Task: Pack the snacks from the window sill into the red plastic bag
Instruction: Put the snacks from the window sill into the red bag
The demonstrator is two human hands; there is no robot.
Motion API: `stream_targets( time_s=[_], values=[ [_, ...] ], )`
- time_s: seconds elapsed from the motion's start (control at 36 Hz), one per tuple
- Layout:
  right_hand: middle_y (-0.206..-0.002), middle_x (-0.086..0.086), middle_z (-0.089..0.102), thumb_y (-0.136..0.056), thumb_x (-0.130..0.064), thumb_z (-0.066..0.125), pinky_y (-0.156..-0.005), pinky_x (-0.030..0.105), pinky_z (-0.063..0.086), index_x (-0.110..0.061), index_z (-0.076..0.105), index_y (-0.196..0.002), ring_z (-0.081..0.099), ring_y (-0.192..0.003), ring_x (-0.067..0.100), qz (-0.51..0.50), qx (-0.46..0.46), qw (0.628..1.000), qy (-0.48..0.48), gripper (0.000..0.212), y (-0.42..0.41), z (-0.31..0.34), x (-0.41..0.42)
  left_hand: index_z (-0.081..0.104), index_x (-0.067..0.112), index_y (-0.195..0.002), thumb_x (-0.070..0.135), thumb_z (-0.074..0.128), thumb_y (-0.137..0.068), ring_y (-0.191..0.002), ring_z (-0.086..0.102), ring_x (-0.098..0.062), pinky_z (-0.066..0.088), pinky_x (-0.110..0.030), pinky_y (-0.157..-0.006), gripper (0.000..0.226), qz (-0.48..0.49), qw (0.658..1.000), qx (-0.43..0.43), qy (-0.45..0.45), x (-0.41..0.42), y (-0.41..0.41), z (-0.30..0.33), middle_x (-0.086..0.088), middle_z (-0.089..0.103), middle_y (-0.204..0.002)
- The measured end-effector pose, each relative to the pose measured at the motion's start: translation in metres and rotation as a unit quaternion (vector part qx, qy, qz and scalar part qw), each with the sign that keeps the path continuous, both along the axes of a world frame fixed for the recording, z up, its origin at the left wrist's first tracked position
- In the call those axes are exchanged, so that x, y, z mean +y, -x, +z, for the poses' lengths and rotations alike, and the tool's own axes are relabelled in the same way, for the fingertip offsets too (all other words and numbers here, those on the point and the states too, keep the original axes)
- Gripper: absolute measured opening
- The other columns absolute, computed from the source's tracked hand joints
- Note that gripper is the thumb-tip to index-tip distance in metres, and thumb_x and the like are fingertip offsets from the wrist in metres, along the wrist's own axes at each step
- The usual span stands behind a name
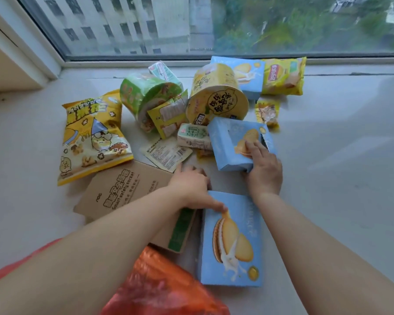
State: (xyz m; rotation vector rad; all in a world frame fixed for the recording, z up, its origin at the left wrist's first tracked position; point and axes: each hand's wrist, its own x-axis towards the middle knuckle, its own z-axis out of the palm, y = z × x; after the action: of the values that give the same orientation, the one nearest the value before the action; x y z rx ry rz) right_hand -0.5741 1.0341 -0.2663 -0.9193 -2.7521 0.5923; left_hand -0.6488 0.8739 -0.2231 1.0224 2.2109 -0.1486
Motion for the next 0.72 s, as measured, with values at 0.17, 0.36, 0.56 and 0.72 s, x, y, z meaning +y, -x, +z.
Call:
stream_targets(
  time_s=[0.17, 0.36, 0.56, 0.72],
  values=[
    [-0.139, 0.003, 0.051, -0.08, -0.01, 0.061, -0.096, 0.036, 0.033, -0.024, 0.051, -0.133, 0.05, -0.112, 0.032, 0.014, -0.014, 0.998, 0.061, 0.056, -0.019, 0.027, 0.0, 0.067, 0.016, -0.11, 0.083, 0.051, -0.065, -0.129, 0.031, -0.025, 0.001, -0.047, -0.116, 0.083, -0.025, 0.999, -0.004, -0.023, -0.001, -0.018, 0.015, -0.004, 0.049, -0.128],
    [-0.122, 0.006, 0.062, -0.078, -0.009, 0.061, -0.083, 0.035, 0.042, -0.026, 0.057, -0.127, 0.053, -0.11, 0.034, -0.033, 0.025, 0.99, 0.137, 0.052, -0.052, 0.076, -0.017, 0.049, 0.015, -0.107, 0.051, 0.072, -0.074, -0.11, 0.045, -0.016, 0.039, -0.029, -0.09, 0.054, 0.153, 0.959, -0.1, -0.218, -0.021, -0.061, 0.052, 0.0, 0.049, -0.122],
    [-0.125, 0.004, 0.061, -0.076, -0.003, 0.062, -0.084, 0.031, 0.041, -0.022, 0.058, -0.127, 0.054, -0.113, 0.028, 0.02, 0.102, 0.985, 0.138, 0.054, -0.087, 0.14, -0.056, 0.044, 0.015, -0.097, 0.023, 0.081, -0.071, -0.079, 0.051, -0.018, 0.041, -0.031, -0.064, 0.045, 0.344, 0.859, -0.135, -0.355, -0.055, -0.104, 0.084, -0.002, 0.054, -0.089],
    [-0.122, 0.004, 0.062, -0.072, -0.004, 0.066, -0.084, 0.035, 0.046, -0.019, 0.06, -0.122, 0.057, -0.109, 0.028, 0.033, 0.239, 0.961, 0.133, 0.053, -0.124, 0.188, -0.107, 0.043, 0.029, -0.083, 0.025, 0.083, -0.063, -0.077, 0.051, -0.016, 0.046, -0.039, -0.072, 0.045, 0.414, 0.783, -0.113, -0.45, -0.102, -0.128, 0.121, 0.007, 0.053, -0.081]
  ],
)
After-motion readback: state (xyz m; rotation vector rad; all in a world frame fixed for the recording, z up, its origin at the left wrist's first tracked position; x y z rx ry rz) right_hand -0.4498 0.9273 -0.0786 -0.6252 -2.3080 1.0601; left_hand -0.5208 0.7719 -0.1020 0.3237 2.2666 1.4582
